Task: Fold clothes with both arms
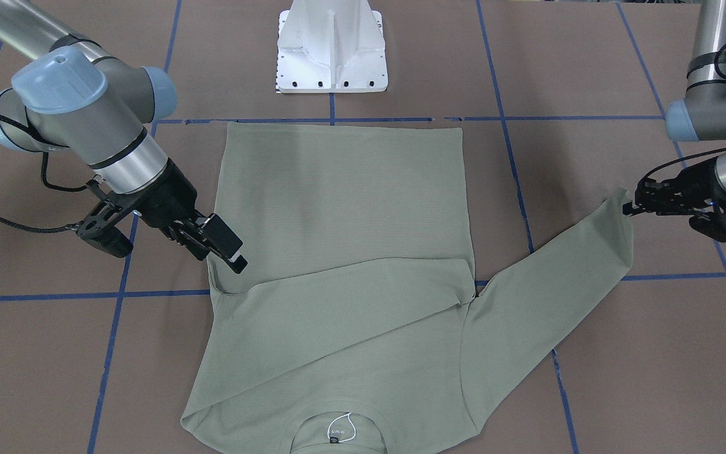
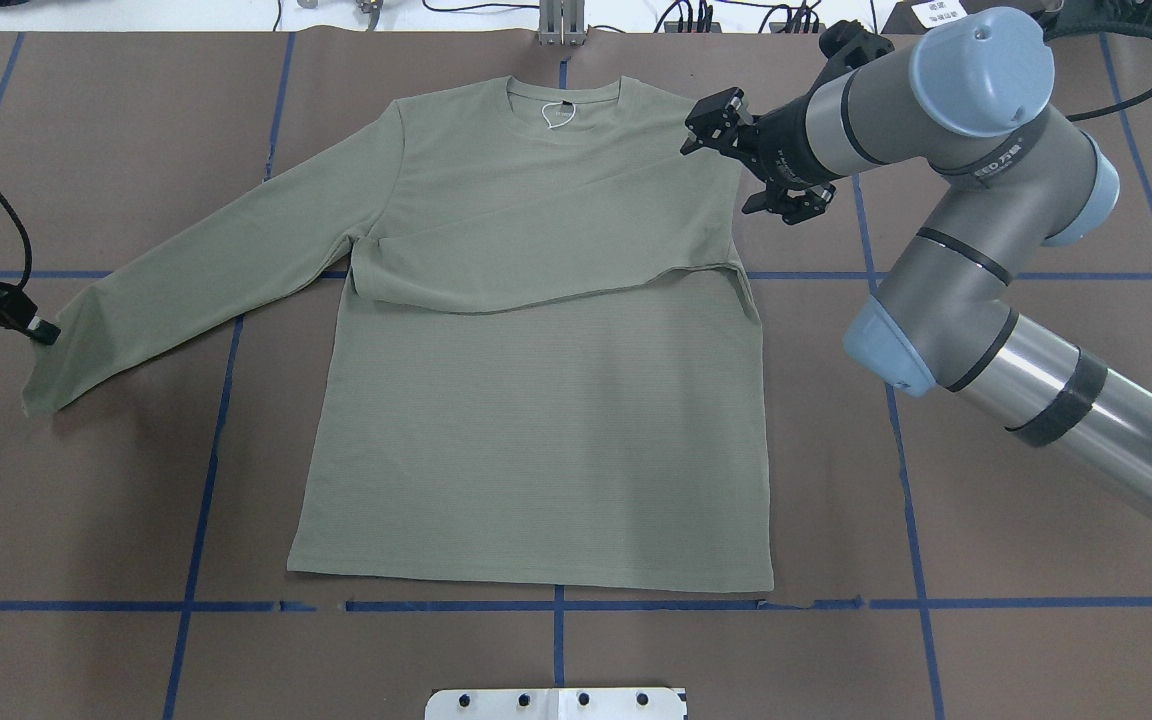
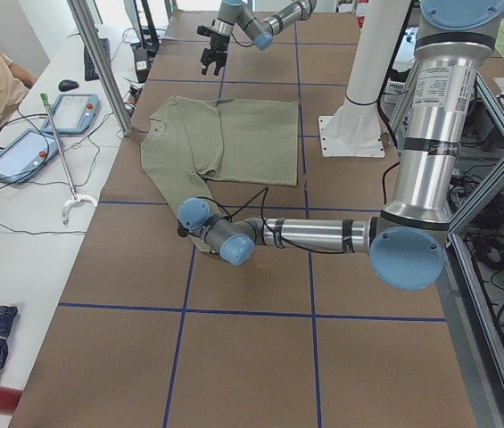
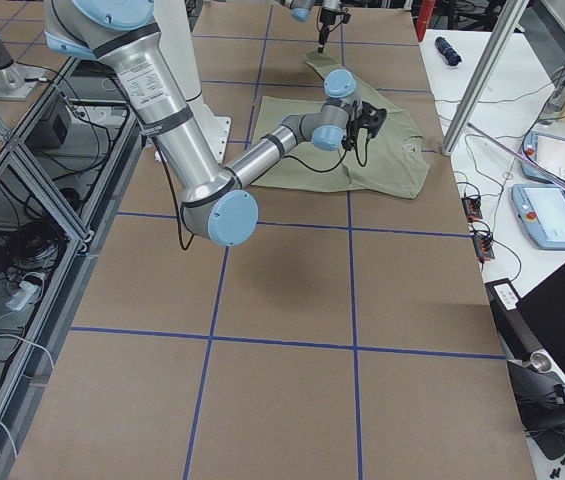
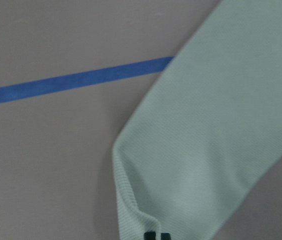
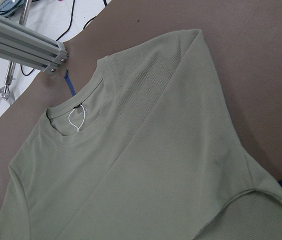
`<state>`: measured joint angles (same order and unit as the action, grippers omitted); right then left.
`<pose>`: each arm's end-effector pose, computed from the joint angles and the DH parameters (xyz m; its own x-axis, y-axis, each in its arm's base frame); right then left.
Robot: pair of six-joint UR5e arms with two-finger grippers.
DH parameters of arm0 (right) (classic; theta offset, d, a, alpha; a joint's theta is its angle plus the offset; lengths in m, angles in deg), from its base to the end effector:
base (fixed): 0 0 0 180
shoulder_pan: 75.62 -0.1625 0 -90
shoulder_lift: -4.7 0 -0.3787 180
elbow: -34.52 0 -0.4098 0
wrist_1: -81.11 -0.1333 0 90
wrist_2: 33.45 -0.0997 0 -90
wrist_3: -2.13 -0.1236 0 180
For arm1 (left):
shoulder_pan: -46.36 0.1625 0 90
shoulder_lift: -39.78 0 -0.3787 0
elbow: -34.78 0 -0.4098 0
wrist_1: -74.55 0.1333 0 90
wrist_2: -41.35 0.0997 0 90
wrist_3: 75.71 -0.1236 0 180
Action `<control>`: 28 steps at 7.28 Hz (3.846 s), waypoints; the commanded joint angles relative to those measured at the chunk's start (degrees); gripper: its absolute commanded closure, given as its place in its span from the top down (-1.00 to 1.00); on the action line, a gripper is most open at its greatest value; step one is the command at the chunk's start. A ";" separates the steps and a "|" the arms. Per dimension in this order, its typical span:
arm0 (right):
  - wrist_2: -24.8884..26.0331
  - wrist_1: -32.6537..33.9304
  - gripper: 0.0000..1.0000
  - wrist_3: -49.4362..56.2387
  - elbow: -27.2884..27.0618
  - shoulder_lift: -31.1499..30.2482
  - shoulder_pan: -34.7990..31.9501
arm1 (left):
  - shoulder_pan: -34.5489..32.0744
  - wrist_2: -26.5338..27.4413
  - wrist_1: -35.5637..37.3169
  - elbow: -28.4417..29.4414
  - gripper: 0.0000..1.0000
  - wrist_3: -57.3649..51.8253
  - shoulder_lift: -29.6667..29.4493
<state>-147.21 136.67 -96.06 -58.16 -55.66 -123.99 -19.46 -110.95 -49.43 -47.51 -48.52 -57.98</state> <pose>-0.3873 -0.5614 0.2256 0.1970 0.4180 0.8868 -0.4710 0.8337 -0.2883 0.2140 -0.5350 0.5292 0.3518 0.2260 -0.9084 -0.2009 0.9660 0.1625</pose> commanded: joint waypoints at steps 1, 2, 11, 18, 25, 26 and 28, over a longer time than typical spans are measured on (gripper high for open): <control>-4.16 -0.27 0.99 6.84 -1.80 -5.97 -3.73 | 0.25 -1.25 -0.20 -5.77 -1.00 16.48 -7.91; -7.58 -0.54 0.99 12.09 -1.89 -8.87 -6.88 | 2.34 -0.90 -0.21 -5.35 -1.00 26.58 -14.49; -17.20 -1.07 1.00 33.86 -2.15 -22.69 -19.57 | 28.81 48.82 -23.73 30.39 -1.00 63.25 -56.12; -16.58 -1.07 1.00 32.54 -2.77 -22.44 -18.00 | 33.65 56.59 -26.57 36.41 0.67 65.69 -60.96; 12.82 -0.10 0.99 -6.44 -21.11 -24.09 15.36 | 27.52 39.57 -17.53 -12.67 0.49 69.94 -23.58; 19.04 1.21 0.99 -10.92 -23.57 -24.54 21.93 | 26.80 36.93 -16.30 -15.25 0.48 68.45 -20.74; 38.42 19.50 0.98 -17.00 -31.13 -23.67 38.18 | 26.53 36.55 -12.26 -18.42 0.44 68.17 -18.10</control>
<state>-120.24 146.31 -108.93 -85.22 -79.72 -95.55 7.34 -73.74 -63.79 -63.49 20.06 -78.46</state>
